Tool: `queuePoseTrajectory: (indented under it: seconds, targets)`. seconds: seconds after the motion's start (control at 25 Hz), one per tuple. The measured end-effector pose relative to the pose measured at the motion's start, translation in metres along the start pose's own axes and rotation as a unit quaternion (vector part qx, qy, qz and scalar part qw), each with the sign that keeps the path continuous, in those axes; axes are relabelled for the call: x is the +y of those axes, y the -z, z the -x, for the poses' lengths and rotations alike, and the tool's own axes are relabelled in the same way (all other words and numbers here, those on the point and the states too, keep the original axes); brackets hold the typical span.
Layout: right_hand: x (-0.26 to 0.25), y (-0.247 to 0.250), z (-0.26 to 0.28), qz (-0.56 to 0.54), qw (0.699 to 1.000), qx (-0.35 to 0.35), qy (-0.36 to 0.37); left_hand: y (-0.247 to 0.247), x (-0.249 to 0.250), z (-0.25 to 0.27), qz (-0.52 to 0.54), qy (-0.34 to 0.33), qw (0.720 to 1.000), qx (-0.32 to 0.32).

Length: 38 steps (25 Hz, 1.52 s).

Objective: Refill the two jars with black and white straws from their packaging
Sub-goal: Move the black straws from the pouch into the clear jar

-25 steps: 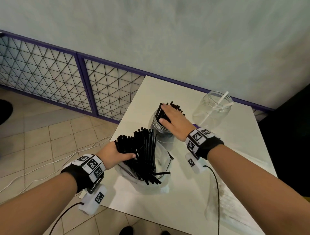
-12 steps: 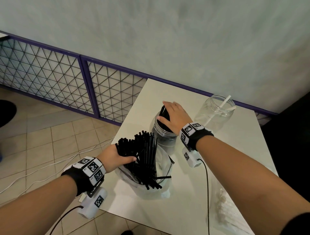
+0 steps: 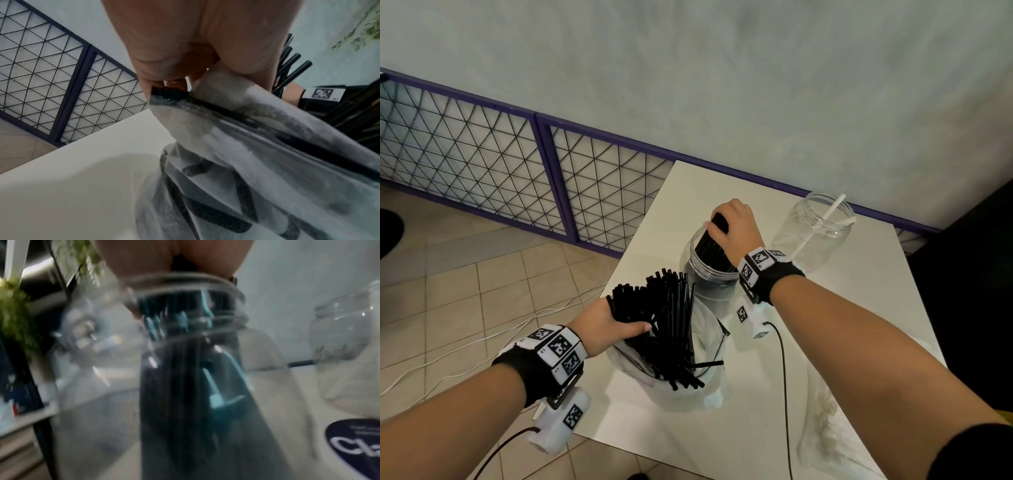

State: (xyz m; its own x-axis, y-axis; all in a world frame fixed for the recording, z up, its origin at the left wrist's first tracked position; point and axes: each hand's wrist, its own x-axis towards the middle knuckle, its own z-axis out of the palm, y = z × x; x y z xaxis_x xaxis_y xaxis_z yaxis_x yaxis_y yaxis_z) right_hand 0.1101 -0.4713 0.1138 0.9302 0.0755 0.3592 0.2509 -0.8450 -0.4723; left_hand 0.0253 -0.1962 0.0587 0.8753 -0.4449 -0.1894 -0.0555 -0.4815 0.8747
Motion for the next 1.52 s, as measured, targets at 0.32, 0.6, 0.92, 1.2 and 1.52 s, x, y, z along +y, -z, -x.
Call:
queuePoseTrajectory:
  seconds: [0.32,0.6,0.92,1.2,1.52]
  targets:
    - [0.010,0.014,-0.008,0.069,0.983,-0.155,-0.072,0.000,-0.006,-0.004,-0.007,-0.006,1.000,0.006]
    - [0.006,0.012,0.000,0.087,0.989,-0.026,-0.117,0.000,-0.001,-0.002,0.005,0.001,1.000,0.009]
    - [-0.011,0.045,0.121,-0.005,0.999,0.023,0.046,0.001,-0.006,-0.003,0.010,0.004,1.000,-0.002]
    - [-0.026,0.004,0.221,0.045,0.990,-0.136,0.012,-0.003,0.006,0.004,0.018,0.033,0.999,0.007]
    - [-0.096,-0.039,0.195,0.009,0.999,-0.019,-0.030,-0.012,0.004,0.007,0.019,0.039,0.998,0.033]
